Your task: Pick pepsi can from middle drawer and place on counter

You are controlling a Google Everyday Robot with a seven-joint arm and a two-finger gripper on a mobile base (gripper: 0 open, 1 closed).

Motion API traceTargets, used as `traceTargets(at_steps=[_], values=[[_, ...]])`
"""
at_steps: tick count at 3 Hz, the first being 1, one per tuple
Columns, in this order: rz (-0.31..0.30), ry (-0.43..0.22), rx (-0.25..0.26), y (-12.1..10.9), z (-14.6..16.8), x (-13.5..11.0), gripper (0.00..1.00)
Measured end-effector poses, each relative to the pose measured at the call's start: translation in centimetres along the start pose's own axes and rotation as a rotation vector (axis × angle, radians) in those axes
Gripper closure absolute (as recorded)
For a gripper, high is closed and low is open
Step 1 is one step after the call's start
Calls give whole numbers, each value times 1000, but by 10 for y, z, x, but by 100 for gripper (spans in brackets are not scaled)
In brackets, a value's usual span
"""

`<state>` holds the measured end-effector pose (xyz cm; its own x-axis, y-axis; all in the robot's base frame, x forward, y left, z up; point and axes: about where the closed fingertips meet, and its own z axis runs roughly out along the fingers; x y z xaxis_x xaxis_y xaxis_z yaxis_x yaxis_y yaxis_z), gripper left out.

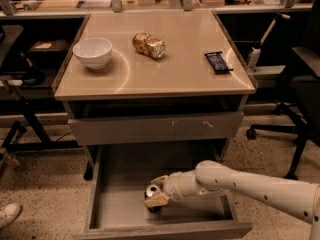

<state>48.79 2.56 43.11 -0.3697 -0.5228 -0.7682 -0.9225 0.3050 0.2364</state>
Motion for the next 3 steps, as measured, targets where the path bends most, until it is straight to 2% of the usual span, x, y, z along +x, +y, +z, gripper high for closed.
traceTargets(at_steps=[2, 3], values=[[0, 0, 0, 0, 0, 0, 89], [24, 6, 27, 8, -13, -17, 100]])
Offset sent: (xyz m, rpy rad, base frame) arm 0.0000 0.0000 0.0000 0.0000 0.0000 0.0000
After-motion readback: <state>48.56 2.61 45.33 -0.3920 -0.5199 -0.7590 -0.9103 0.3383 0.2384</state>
